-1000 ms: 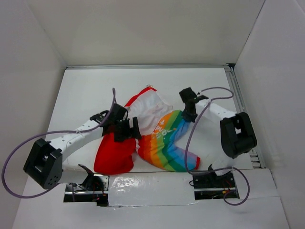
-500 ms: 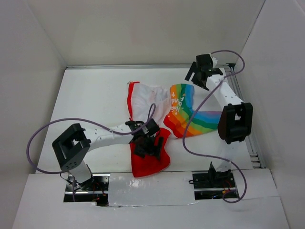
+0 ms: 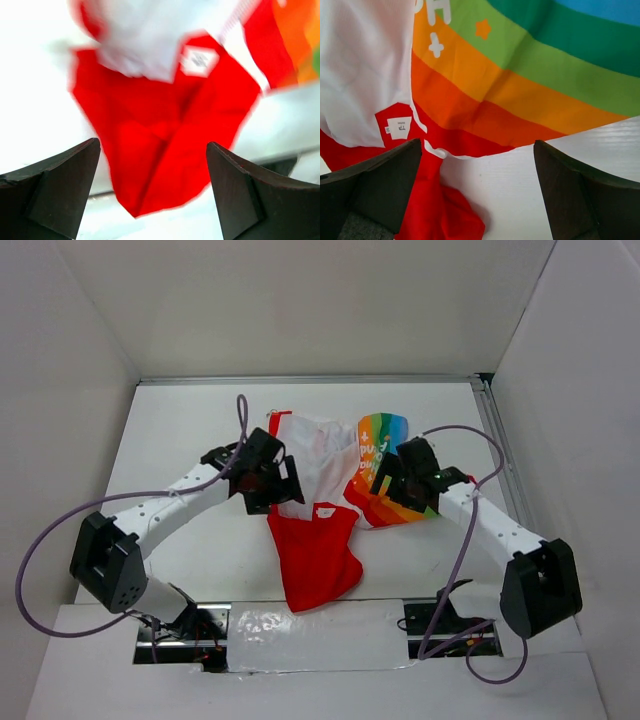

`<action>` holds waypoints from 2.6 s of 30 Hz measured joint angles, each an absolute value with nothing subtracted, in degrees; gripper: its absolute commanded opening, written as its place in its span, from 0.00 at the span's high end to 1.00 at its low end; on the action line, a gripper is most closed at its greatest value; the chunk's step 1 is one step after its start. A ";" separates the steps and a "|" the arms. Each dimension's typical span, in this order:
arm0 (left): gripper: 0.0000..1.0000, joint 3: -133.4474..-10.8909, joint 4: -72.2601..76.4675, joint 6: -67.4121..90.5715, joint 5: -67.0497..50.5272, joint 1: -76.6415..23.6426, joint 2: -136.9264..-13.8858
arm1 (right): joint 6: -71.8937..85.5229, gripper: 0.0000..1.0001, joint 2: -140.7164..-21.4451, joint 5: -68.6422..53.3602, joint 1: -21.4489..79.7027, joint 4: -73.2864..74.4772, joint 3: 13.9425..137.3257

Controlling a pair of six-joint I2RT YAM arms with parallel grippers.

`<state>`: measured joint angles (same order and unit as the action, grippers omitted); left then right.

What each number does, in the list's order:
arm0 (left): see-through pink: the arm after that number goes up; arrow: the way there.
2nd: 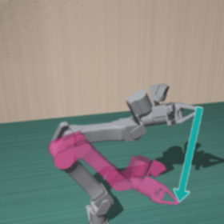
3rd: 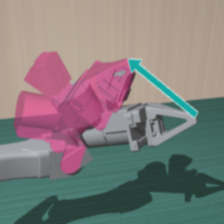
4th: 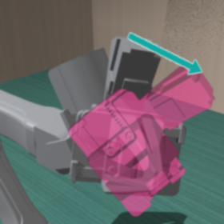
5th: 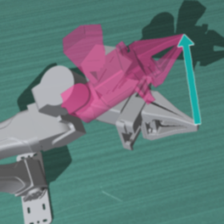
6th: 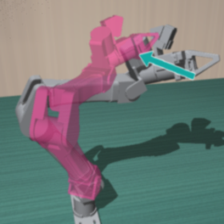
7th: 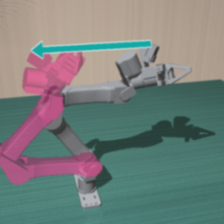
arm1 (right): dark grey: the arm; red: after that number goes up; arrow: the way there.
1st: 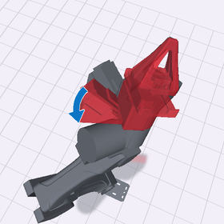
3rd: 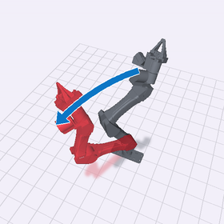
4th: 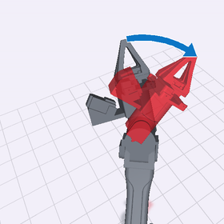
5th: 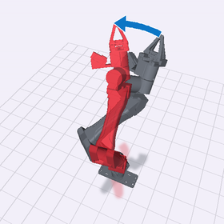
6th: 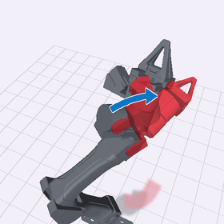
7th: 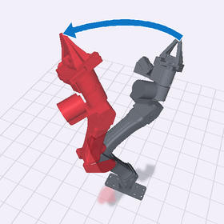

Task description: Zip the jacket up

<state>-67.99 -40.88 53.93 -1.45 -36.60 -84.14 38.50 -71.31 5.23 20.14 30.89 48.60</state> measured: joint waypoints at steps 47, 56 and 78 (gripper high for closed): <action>0.01 -118.06 -39.40 33.47 -14.26 -15.14 -122.37 | 40.01 0.00 -69.25 -3.09 37.12 21.85 58.24; 0.01 -75.07 -32.69 39.59 -13.52 -30.30 -90.02 | 37.01 0.00 -93.06 3.75 15.99 28.95 68.03; 0.01 -81.87 -32.05 46.96 -22.61 -26.30 -116.79 | 40.80 0.00 -95.26 2.83 24.21 28.42 55.55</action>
